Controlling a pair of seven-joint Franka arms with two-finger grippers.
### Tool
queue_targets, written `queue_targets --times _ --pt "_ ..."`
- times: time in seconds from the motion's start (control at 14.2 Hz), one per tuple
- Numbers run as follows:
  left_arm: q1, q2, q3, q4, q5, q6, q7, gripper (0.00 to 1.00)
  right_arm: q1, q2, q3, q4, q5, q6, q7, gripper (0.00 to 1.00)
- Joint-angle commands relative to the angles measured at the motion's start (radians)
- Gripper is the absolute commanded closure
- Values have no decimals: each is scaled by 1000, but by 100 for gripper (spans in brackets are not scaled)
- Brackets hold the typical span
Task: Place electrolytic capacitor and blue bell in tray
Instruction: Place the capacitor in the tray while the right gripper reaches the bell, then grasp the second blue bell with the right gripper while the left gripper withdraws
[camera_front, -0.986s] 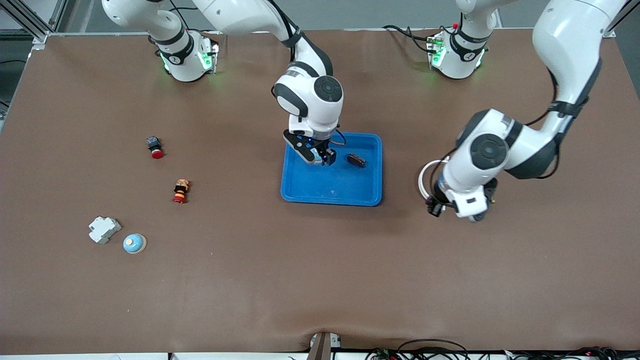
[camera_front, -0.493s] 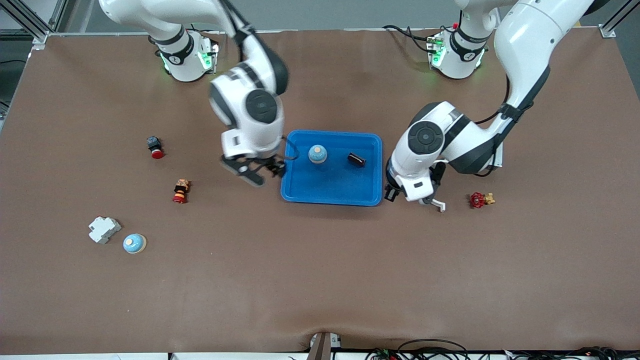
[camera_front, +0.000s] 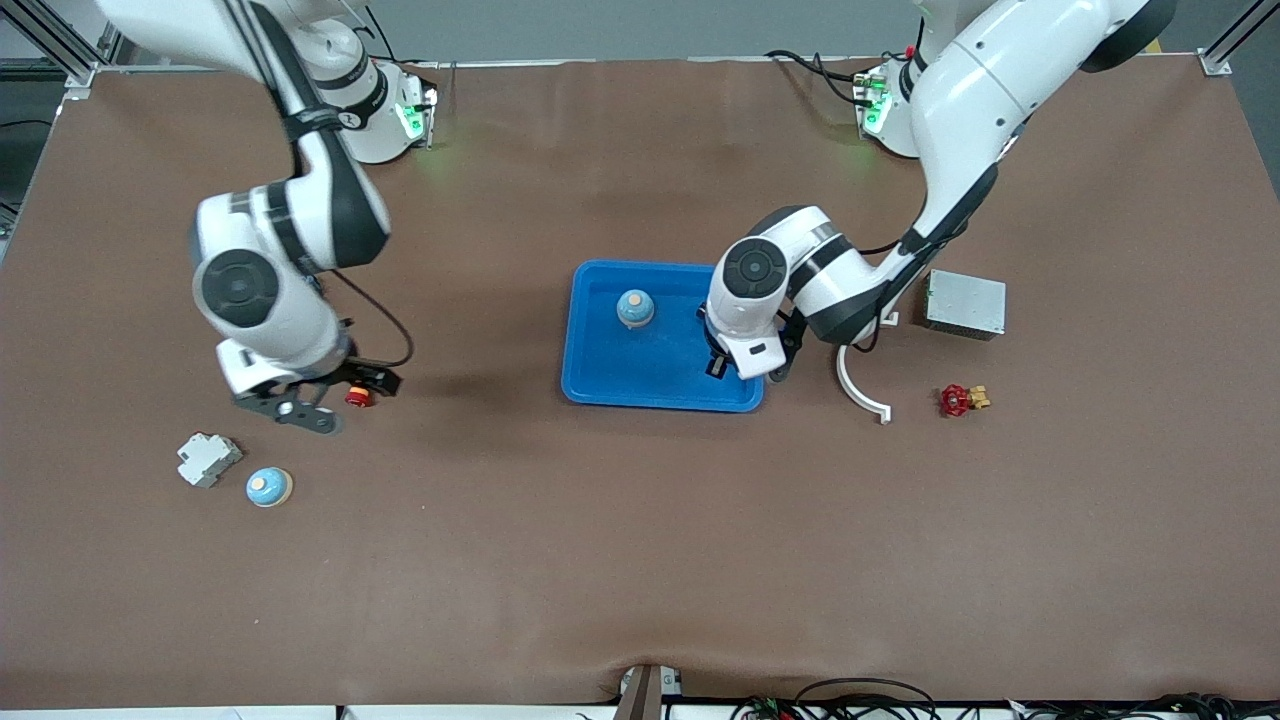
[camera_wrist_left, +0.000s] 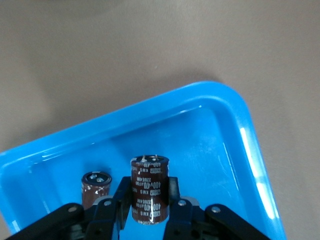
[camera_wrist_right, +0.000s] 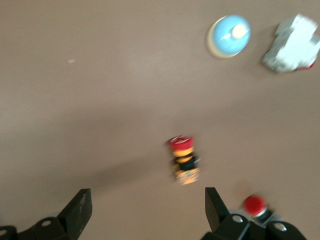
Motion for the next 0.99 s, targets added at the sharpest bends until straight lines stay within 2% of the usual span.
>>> queue_targets --times 0.0,0.07,0.14,0.21,0.49,0.77,0.92 --pt "-58 4 60 24 0 23 -22 81 -83 -33 26 -35 -16 29 -114 0" --pt "-58 4 60 24 2 29 -20 66 -120 -28 28 -34 -12 47 -161 0" --pt "-56 4 61 24 2 31 -20 27 -156 -22 28 -28 -4 56 -204 0" --pt "-58 4 63 31 0 31 -22 0 -174 -21 29 -25 -1 70 -229 0" --pt "-41 -21 61 47 2 19 -25 0 -260 56 29 34 13 99 -321 0" --pt "-1 -71 55 54 2 19 93 0 -343 183 28 141 161 101 -464 0" --pt "17 -100 57 56 -1 19 148 0 -358 247 28 176 172 139 -478 0"
